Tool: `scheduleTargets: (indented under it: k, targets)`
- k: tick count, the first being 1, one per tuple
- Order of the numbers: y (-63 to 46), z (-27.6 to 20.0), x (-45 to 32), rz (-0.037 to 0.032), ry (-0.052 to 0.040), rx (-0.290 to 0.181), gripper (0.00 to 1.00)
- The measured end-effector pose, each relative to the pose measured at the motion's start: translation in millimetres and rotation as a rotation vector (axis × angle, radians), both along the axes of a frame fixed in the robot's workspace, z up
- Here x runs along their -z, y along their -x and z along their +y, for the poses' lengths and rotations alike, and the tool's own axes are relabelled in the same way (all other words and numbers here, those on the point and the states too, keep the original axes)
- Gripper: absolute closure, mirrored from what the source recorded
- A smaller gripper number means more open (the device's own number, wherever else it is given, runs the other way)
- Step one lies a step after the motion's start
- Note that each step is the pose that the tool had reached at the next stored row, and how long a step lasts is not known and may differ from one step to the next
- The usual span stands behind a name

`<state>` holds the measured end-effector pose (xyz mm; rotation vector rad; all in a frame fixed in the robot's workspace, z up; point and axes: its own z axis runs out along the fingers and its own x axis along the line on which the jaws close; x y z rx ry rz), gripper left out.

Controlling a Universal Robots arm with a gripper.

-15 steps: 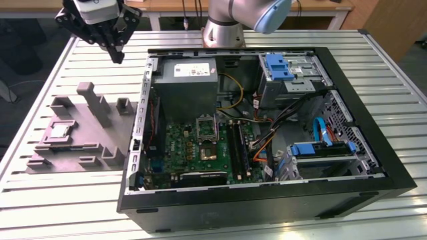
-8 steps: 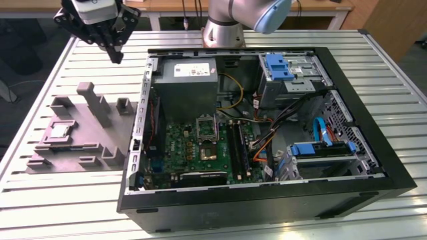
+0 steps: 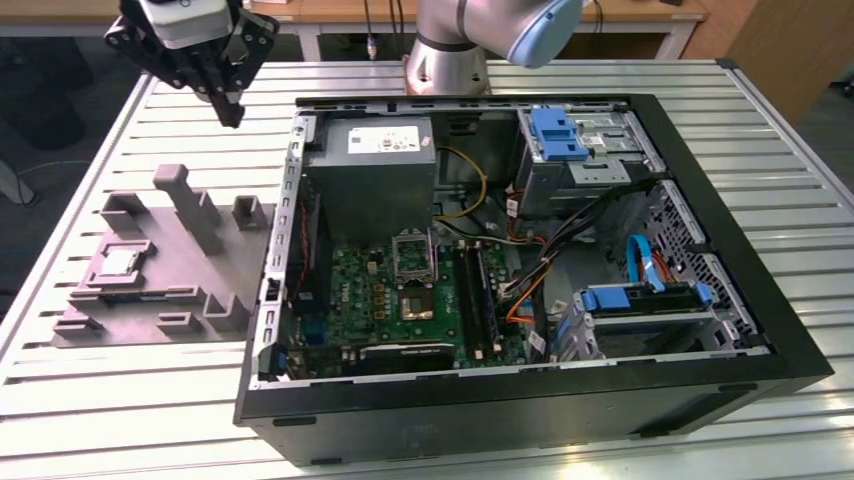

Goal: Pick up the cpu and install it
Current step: 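Reach for the cpu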

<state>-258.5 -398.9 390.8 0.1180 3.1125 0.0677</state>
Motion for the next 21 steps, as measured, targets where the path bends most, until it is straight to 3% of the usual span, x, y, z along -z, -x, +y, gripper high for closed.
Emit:
scheduleTargets:
  k: [21]
  targets:
    - [5.1,0.0,0.1,0.0,0.0,0.0,0.89]
